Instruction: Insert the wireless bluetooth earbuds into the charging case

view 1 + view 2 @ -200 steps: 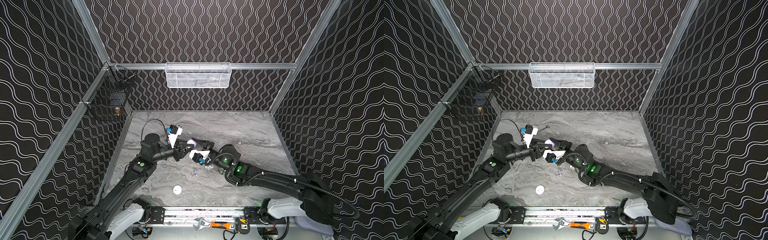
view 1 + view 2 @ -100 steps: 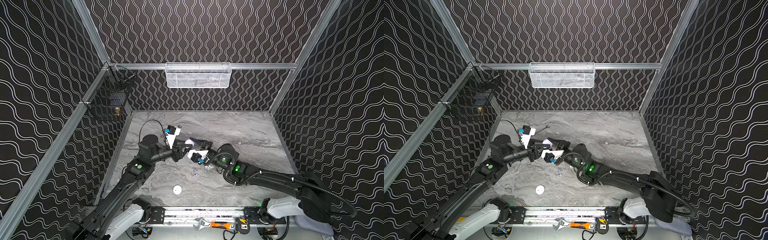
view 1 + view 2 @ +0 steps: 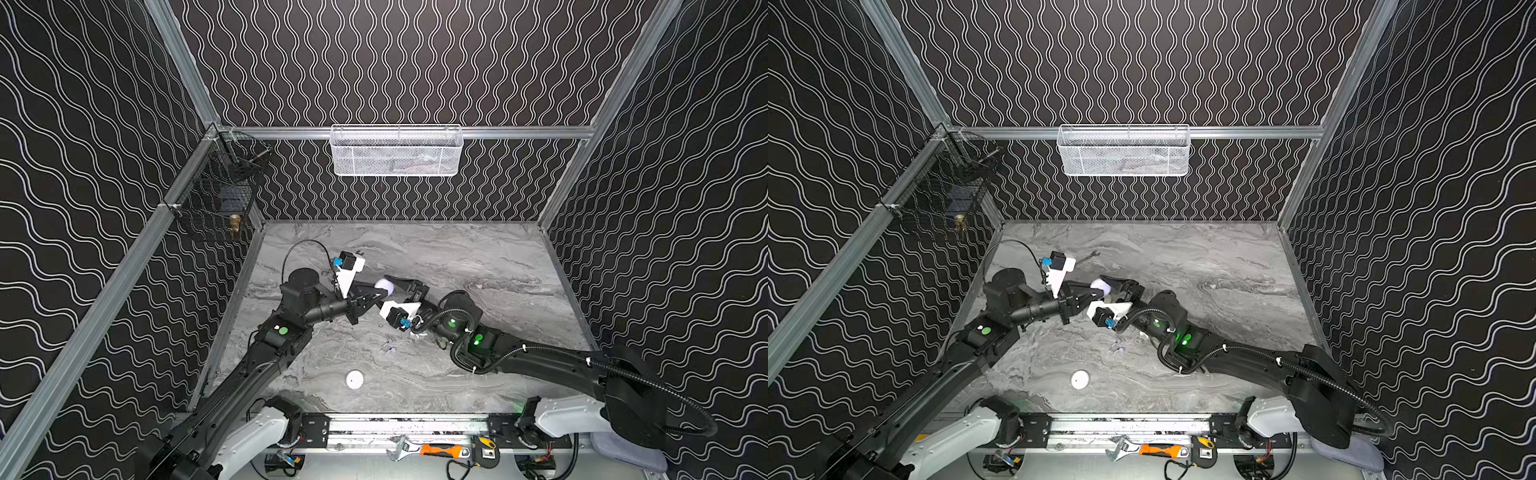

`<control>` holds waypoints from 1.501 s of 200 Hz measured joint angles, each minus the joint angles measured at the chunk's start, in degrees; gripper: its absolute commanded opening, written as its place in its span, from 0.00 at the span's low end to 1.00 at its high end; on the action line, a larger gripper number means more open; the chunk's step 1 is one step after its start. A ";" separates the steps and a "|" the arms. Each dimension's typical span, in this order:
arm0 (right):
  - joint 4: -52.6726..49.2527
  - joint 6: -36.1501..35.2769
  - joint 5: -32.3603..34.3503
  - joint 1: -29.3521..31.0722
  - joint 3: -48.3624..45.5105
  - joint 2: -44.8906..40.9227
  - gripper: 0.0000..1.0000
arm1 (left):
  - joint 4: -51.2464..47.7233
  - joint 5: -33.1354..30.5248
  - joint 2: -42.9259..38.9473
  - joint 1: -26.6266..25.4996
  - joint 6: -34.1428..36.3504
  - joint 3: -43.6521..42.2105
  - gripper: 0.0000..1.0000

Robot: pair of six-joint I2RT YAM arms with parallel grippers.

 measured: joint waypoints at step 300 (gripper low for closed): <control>7.13 20.41 -0.15 -0.37 -11.93 -10.67 0.43 | 27.32 13.46 -5.33 0.00 27.08 -19.26 0.00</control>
